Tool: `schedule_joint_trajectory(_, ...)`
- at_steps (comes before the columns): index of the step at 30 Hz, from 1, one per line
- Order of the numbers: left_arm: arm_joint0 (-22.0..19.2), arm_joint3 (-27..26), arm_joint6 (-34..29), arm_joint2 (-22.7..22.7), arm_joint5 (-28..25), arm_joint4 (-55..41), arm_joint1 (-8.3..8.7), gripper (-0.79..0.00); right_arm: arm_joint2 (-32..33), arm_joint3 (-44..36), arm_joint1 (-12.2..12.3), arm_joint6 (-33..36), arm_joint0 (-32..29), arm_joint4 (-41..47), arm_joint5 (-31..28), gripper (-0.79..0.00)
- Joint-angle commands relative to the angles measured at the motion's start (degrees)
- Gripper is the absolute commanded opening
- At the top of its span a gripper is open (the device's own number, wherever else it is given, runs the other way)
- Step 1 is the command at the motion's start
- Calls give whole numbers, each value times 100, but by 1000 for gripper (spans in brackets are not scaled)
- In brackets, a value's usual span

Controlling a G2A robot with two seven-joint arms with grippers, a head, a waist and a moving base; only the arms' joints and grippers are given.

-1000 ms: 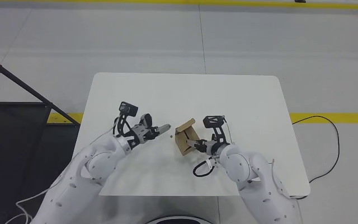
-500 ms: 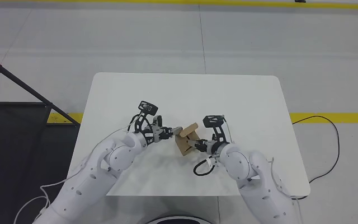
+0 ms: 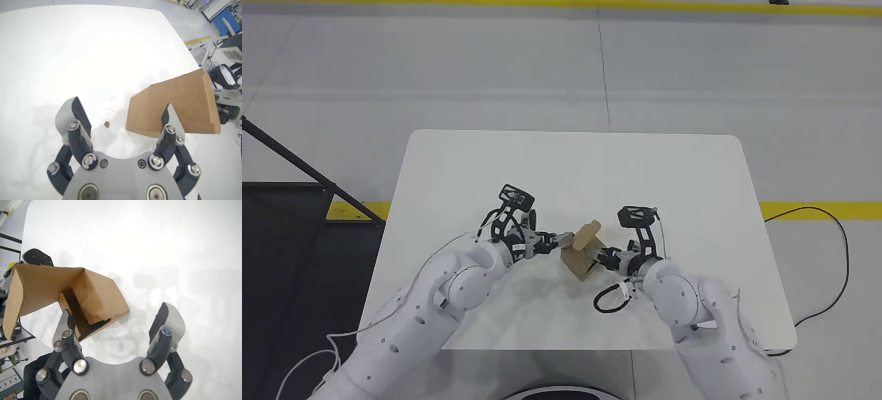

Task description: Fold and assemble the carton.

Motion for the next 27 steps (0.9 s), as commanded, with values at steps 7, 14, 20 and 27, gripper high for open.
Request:
schedule_joint_trajectory(7,53,-14,28,-46,9,59,-43,0,245,-235,27,-310,-308,154,-21,0)
schedule_joint_trajectory(14,85,-24,24,-108,-42,19,-79,0,408,-298,70,-304,-602,248,-212,0)
schedule_joint_trajectory(20,98,-39,25,-111,-114,77,-112,0,323,-114,58,-284,-486,323,-224,0)
schedule_joint_trajectory(27,115,-64,-83,-89,-381,354,-124,0,359,102,43,-380,-386,579,-182,0)
